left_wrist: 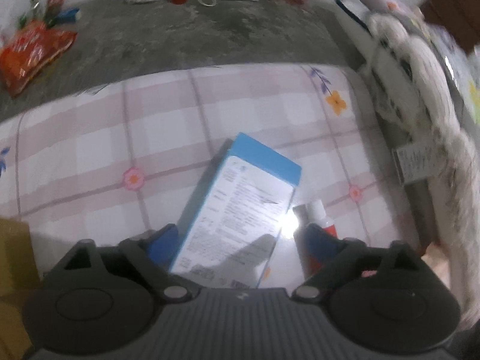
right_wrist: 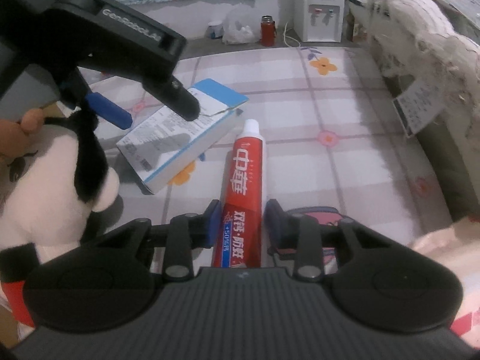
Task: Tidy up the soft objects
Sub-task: 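Lift the blue medicine box with the left tool and carry it over the box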
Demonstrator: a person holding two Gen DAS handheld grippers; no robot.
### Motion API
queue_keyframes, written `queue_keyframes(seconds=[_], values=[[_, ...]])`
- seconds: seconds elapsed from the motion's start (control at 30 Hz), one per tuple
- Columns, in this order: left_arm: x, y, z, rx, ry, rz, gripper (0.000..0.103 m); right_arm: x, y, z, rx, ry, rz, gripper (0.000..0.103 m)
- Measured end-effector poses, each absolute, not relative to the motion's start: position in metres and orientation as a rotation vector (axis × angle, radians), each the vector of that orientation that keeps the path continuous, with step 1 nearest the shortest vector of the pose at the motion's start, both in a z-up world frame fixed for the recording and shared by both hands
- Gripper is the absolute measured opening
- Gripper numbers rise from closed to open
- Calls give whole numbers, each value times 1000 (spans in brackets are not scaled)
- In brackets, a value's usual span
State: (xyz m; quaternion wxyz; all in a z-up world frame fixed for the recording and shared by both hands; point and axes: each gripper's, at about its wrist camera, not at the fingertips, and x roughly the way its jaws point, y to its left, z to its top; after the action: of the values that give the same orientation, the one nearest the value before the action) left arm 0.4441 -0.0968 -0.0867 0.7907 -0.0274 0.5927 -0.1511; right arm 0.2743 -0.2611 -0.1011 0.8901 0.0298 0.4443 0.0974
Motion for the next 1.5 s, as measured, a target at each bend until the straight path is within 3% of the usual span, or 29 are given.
queue_keyframes(seconds=[0.23, 0.3, 0.47, 0.57, 0.83, 1.3, 1.5], values=[[442, -133, -102, 206, 1296, -329, 96, 267, -271, -104, 79, 886, 246, 32], [444, -138, -108, 243, 1304, -317, 91, 265, -273, -105, 89, 877, 254, 32], [451, -148, -119, 283, 1336, -280, 89, 263, -277, -105, 109, 862, 267, 31], [453, -152, -118, 290, 1327, -273, 78, 262, -278, -105, 117, 858, 272, 31], [442, -155, -109, 328, 1249, -209, 77, 259, -279, -106, 135, 839, 268, 30], [377, -132, 2, 132, 976, -163, 77, 233, -308, -85, 369, 766, 312, 28], [323, -125, 58, 38, 864, -161, 77, 216, -315, -64, 371, 670, 326, 16]])
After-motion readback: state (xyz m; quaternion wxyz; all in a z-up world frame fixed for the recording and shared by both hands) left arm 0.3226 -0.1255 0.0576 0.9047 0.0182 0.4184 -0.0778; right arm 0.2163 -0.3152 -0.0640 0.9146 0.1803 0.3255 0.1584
